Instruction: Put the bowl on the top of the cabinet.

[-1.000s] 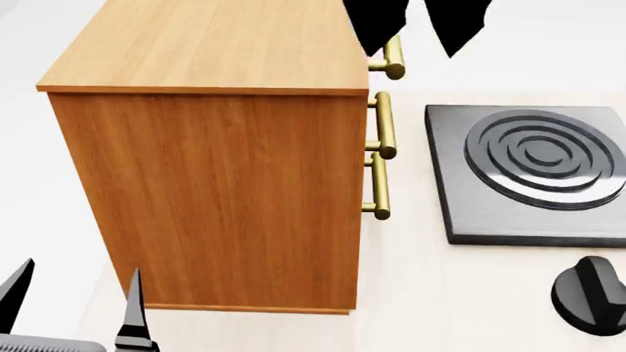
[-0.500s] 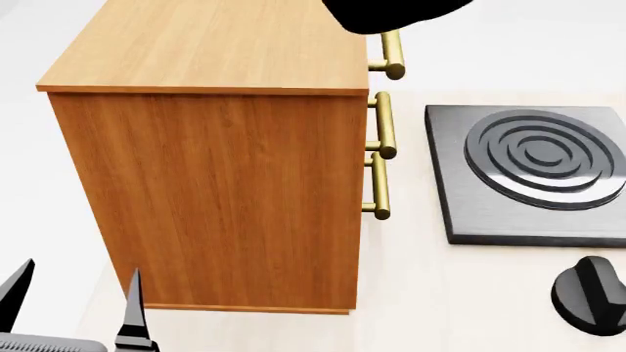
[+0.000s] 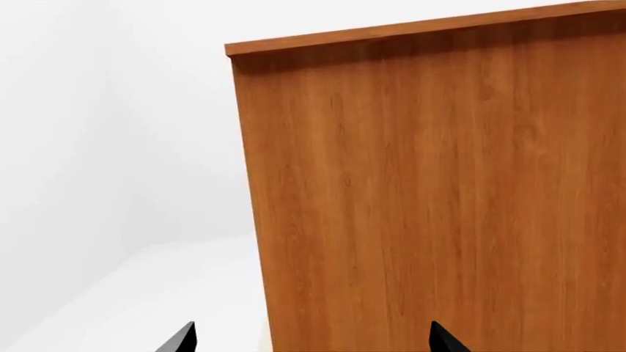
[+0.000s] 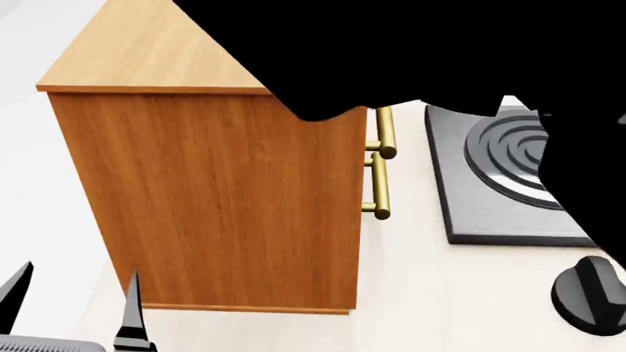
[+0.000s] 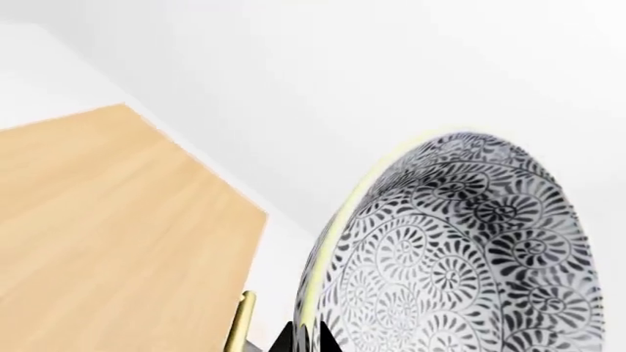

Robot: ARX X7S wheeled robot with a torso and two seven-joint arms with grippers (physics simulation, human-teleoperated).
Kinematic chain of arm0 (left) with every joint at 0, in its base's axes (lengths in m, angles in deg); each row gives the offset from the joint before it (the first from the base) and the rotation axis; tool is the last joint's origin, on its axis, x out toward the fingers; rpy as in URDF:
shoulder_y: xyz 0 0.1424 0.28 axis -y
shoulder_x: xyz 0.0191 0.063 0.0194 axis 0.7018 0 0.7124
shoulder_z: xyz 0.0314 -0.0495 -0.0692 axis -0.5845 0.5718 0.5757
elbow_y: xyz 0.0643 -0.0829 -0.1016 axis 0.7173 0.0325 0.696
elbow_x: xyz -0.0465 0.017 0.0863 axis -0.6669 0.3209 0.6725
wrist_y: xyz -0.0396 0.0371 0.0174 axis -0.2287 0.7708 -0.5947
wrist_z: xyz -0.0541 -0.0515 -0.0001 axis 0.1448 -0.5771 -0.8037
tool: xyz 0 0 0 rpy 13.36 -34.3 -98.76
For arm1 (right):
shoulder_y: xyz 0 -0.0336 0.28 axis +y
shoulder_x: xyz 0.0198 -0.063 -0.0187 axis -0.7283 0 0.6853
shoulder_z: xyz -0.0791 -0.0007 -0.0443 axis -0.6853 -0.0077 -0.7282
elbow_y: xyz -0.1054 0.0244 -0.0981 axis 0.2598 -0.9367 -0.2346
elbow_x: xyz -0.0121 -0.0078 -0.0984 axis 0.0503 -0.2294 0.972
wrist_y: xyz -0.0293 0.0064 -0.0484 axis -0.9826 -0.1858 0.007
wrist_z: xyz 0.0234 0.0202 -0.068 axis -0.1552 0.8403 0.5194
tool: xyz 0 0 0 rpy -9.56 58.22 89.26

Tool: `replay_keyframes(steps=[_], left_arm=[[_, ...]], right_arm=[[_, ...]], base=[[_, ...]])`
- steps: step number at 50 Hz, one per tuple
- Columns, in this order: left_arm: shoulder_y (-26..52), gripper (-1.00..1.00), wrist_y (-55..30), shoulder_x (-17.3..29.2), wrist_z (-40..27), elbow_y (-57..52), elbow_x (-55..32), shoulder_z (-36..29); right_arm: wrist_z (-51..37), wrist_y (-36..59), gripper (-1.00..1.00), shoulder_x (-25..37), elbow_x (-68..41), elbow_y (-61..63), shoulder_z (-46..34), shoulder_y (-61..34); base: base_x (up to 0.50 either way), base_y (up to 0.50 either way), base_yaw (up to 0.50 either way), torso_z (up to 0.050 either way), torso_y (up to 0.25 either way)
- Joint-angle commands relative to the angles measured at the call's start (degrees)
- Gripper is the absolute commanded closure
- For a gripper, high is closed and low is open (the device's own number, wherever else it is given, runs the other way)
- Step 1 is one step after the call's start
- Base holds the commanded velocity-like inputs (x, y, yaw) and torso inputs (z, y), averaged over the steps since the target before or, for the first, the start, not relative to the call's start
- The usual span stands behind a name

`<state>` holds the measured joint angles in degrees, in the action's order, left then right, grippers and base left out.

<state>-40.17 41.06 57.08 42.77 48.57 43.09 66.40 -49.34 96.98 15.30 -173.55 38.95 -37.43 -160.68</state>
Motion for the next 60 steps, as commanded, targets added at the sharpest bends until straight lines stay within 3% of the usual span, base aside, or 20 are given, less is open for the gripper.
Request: replay_keyframes(steps=[1,23,60], left_arm=[[0.1,-1.00,0.1,0.0,-0.1,0.2,-0.1,-0.1],[0.3,-1.00,0.5,0.0,-0.1,1.2,0.0,-0.7],[-0.3,-1.00,2.0,0.2,-0.3,2.1,-0.8,-0.5]], right_arm=[[0.6,-1.0,1.00,-0.2,2.0,2.1,-1.3,2.2],[4.3,-5.6,1.00,-1.2,6.8,2.5,-4.6,6.0],[-2.1,-7.1,1.00,-5.5,3.0,5.5,-4.9,10.7]], base=[[0.00,0.00,0.00,0.000,0.000],[0.00,0.00,0.00,0.000,0.000],[0.00,0.00,0.00,0.000,0.001]])
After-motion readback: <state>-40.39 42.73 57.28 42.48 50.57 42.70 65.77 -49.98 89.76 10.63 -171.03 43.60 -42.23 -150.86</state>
